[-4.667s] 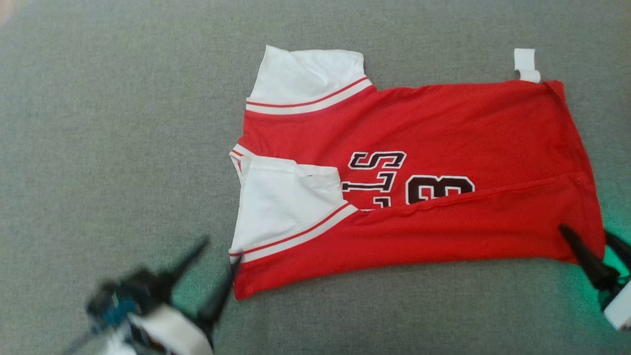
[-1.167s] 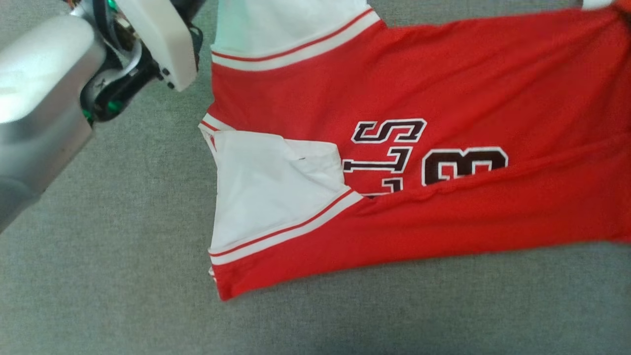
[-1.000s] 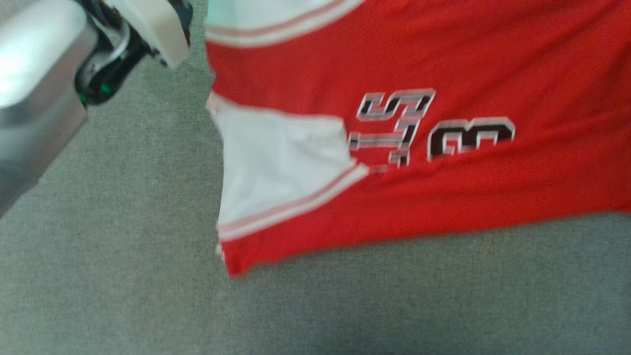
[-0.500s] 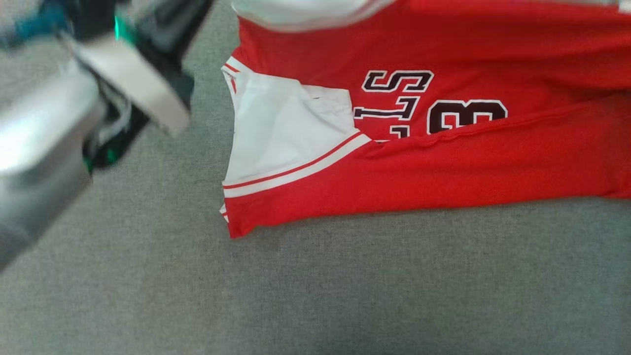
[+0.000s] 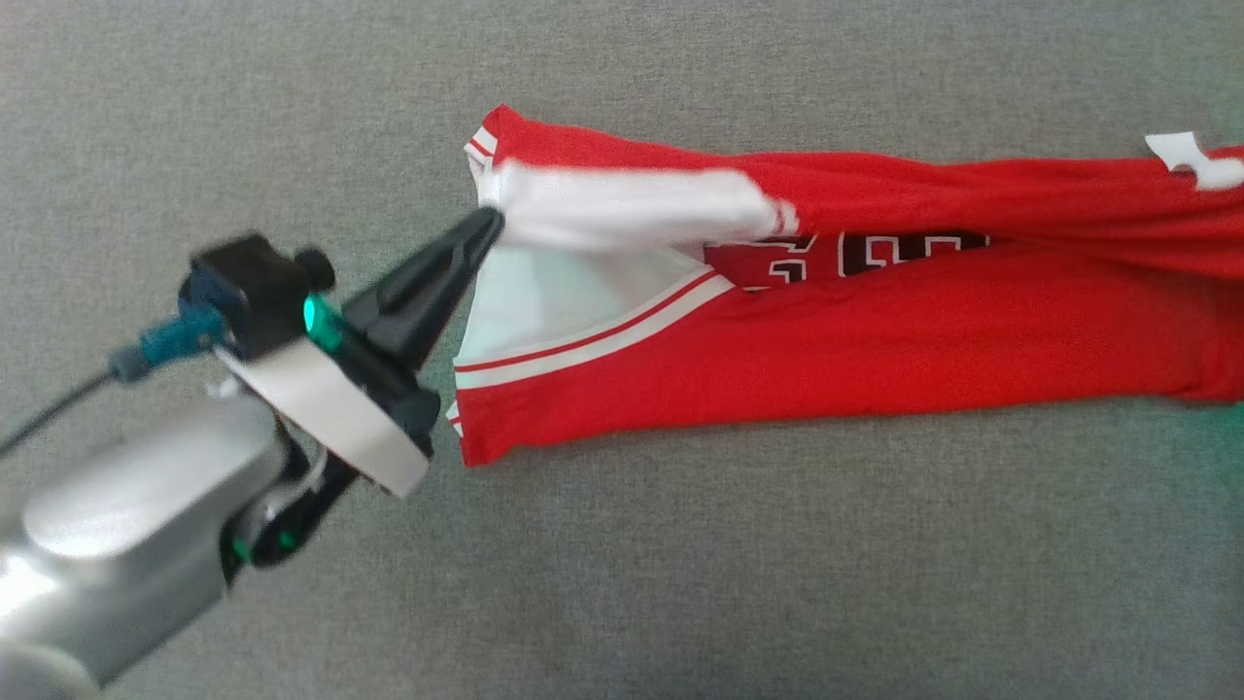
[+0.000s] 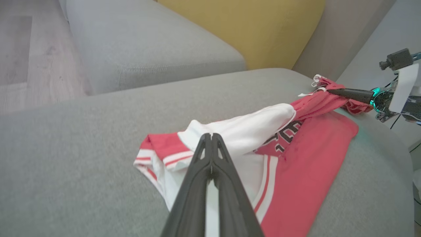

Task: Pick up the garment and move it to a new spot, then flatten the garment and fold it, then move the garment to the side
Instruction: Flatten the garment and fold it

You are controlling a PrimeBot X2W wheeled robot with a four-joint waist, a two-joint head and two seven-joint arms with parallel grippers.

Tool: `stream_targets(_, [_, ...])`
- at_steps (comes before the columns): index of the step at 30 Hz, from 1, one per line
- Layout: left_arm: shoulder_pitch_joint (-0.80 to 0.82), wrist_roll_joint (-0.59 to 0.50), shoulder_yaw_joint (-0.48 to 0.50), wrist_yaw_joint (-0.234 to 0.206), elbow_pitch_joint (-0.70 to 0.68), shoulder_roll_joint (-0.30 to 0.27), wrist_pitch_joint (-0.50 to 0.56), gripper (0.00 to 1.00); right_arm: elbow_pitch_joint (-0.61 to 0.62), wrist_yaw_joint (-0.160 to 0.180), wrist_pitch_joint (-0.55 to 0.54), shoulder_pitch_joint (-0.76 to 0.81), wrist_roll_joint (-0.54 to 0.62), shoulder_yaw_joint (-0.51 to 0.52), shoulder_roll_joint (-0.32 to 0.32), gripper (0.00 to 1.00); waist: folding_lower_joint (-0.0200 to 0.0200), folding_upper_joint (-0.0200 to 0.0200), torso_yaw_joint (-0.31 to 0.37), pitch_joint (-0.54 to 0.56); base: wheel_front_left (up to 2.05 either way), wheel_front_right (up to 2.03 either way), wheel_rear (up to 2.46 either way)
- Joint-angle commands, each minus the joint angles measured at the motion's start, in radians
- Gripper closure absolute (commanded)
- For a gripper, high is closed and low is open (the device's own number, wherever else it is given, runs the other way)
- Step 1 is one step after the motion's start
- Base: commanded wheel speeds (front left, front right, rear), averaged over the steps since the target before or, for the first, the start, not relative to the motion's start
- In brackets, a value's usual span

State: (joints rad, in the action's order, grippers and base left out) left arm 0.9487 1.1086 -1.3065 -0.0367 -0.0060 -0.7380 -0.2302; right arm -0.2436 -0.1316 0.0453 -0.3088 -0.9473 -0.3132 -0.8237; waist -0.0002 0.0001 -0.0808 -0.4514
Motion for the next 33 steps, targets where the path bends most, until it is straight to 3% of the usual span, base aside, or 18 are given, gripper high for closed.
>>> stream_targets(1, [-0.016, -0.001, 0.036, -0.014, -0.015, -0.033, -0.011, 1.00, 0.022, 0.001, 0.006, 0.041, 0.014, 0.013, -0.020, 1.00, 0.0002, -0.0001, -0.001, -0.003, 0.00, 0.00, 0.00])
stream_targets(2, [-0.038, 0.009, 0.035, -0.018, -0.010, -0.026, -0.010, 1.00, 0.019, 0.001, 0.004, 0.049, 0.024, 0.019, -0.010, 0.72, 0.0002, -0.0001, -0.001, -0.004, 0.00, 0.00, 0.00])
stream_targets(3, [-0.054, 0.012, 0.035, -0.016, -0.005, -0.017, -0.012, 1.00, 0.012, 0.001, 0.003, 0.054, 0.038, 0.026, 0.001, 0.11, 0.0002, -0.0001, 0.000, -0.005, 0.00, 0.00, 0.00])
stream_targets(4, [-0.071, 0.022, 0.038, -0.018, 0.002, -0.002, -0.015, 0.91, 0.005, 0.001, 0.008, 0.056, 0.054, 0.035, 0.015, 0.00, 0.0002, -0.0001, 0.000, -0.005, 0.00, 0.00, 0.00])
stream_targets(5, [-0.085, 0.026, 0.042, -0.018, 0.010, 0.013, -0.019, 0.67, -0.006, 0.001, 0.017, 0.057, 0.070, 0.048, 0.033, 0.00, 0.0002, -0.0001, -0.001, -0.004, 0.00, 0.00, 0.00])
stream_targets(6, [-0.098, 0.026, 0.048, -0.019, 0.022, 0.028, -0.022, 0.00, -0.015, 0.001, 0.026, 0.059, 0.080, 0.061, 0.054, 0.00, 0.0002, -0.0001, -0.001, 0.000, 0.00, 0.00, 0.00])
stream_targets(9, [-0.141, -0.006, 0.099, -0.047, 0.055, 0.078, -0.030, 0.00, -0.032, 0.001, 0.064, 0.080, 0.110, 0.108, 0.112, 0.00, 0.0002, -0.0001, 0.002, 0.018, 0.00, 0.00, 0.00])
stream_targets(11, [-0.191, -0.062, 0.188, -0.081, 0.057, 0.119, -0.031, 0.00, -0.046, 0.001, 0.092, 0.101, 0.131, 0.149, 0.154, 0.00, 0.0002, -0.0001, 0.003, 0.031, 0.00, 0.00, 0.00])
stream_targets(16, [-0.397, -0.282, 0.435, -0.185, 0.027, 0.240, -0.031, 0.00, -0.079, 0.001, 0.130, 0.156, 0.185, 0.255, 0.278, 0.00, 0.0002, -0.0001, 0.004, 0.080, 0.00, 0.00, 0.00])
stream_targets(20, [-0.568, -0.461, 0.598, -0.225, -0.004, 0.343, -0.031, 0.00, -0.098, 0.001, 0.117, 0.167, 0.216, 0.307, 0.354, 0.00, 0.0002, -0.0001, -0.005, 0.123, 0.00, 0.00, 0.00])
stream_targets(23, [-0.677, -0.573, 0.690, -0.223, -0.029, 0.423, -0.031, 0.00, -0.114, 0.001, 0.110, 0.151, 0.234, 0.345, 0.383, 0.00, 0.0002, -0.0001, -0.025, 0.155, 0.00, 0.00, 0.00])
stream_targets(24, [-0.677, -0.573, 0.690, -0.223, -0.029, 0.423, -0.031, 0.00, -0.114, 0.001, 0.110, 0.151, 0.234, 0.345, 0.383, 0.00, 0.0002, -0.0001, -0.025, 0.155, 0.00, 0.00, 0.00])
stream_targets(29, [-0.812, -0.690, 0.788, -0.169, -0.054, 0.517, -0.031, 0.00, -0.133, 0.001, 0.108, 0.096, 0.303, 0.423, 0.397, 0.00, 0.0002, -0.0001, -0.061, 0.194, 0.00, 0.00, 0.00])
stream_targets(33, [-0.861, -0.752, 0.838, -0.118, -0.050, 0.566, -0.031, 0.00, -0.184, 0.001, 0.023, 0.059, 0.349, 0.432, 0.414, 0.00, 0.0002, -0.0001, -0.084, 0.214, 0.00, 0.00, 0.00])
